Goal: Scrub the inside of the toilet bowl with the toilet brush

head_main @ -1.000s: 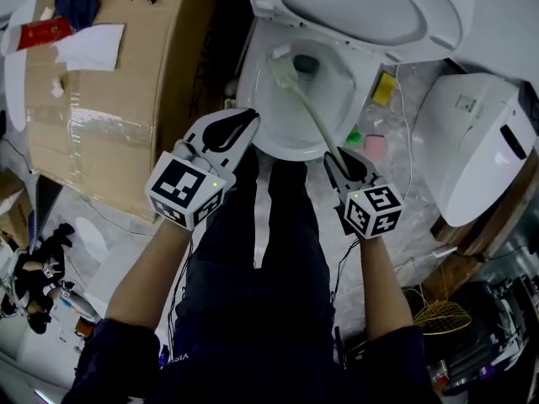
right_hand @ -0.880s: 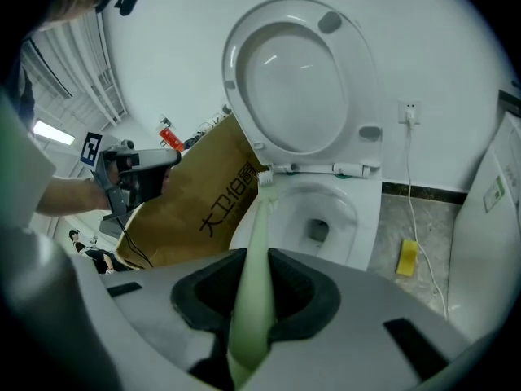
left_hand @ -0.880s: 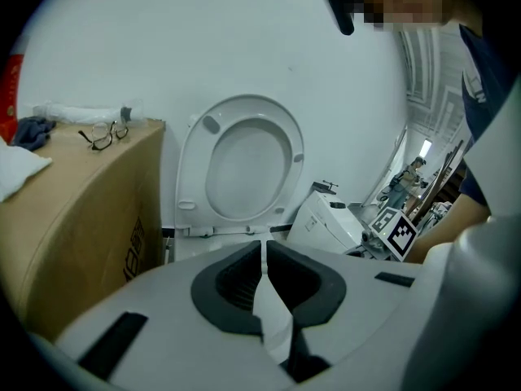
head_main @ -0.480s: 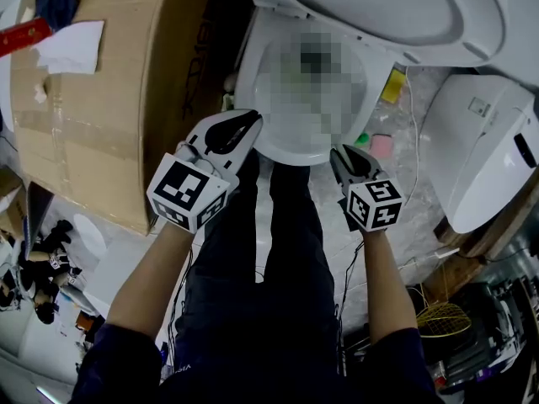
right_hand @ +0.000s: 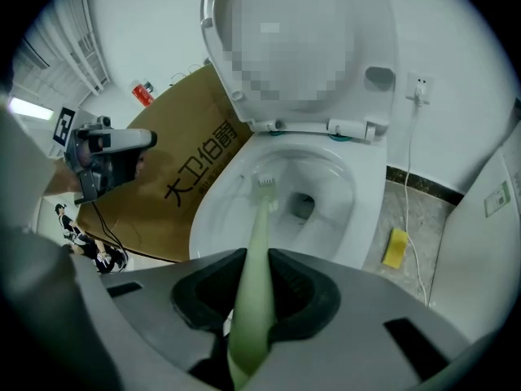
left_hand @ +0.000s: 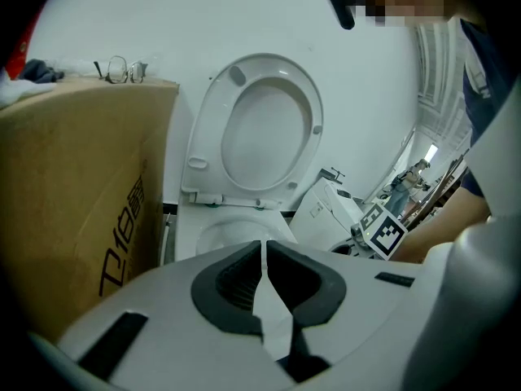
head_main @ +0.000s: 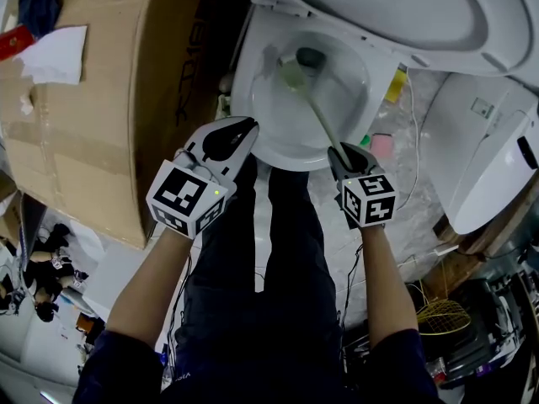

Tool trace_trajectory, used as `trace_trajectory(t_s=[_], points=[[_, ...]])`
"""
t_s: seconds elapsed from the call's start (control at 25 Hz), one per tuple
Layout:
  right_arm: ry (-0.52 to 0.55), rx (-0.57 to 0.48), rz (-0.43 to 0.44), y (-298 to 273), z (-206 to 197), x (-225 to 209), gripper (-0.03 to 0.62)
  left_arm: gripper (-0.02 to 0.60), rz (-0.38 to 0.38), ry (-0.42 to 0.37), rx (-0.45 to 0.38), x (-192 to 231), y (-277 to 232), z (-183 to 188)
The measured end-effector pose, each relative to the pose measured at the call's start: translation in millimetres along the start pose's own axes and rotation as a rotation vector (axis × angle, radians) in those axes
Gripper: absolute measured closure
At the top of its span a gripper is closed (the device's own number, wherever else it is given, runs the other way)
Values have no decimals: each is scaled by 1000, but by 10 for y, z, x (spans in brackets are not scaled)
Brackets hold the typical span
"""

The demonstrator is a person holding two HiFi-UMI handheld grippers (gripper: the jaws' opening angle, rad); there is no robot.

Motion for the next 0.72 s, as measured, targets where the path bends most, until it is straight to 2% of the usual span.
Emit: trace_trajectory(t_s=[0.36,0.72], points=[[49,78,-51,-134,-23,-17,508,537,-9,22,14,91,27,-100],[66,125,-62,-225,-33,11,508,537,-29,29,22,121,12,-99]])
Point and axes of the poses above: the fingertips, and each gripper's own axes: y backward along the fingers, x to its left, z out of its top, the point moved 8 cm from there along y, backward along the fingers, and after that the axes turned 1 degree about z, right-handed, at the moved point
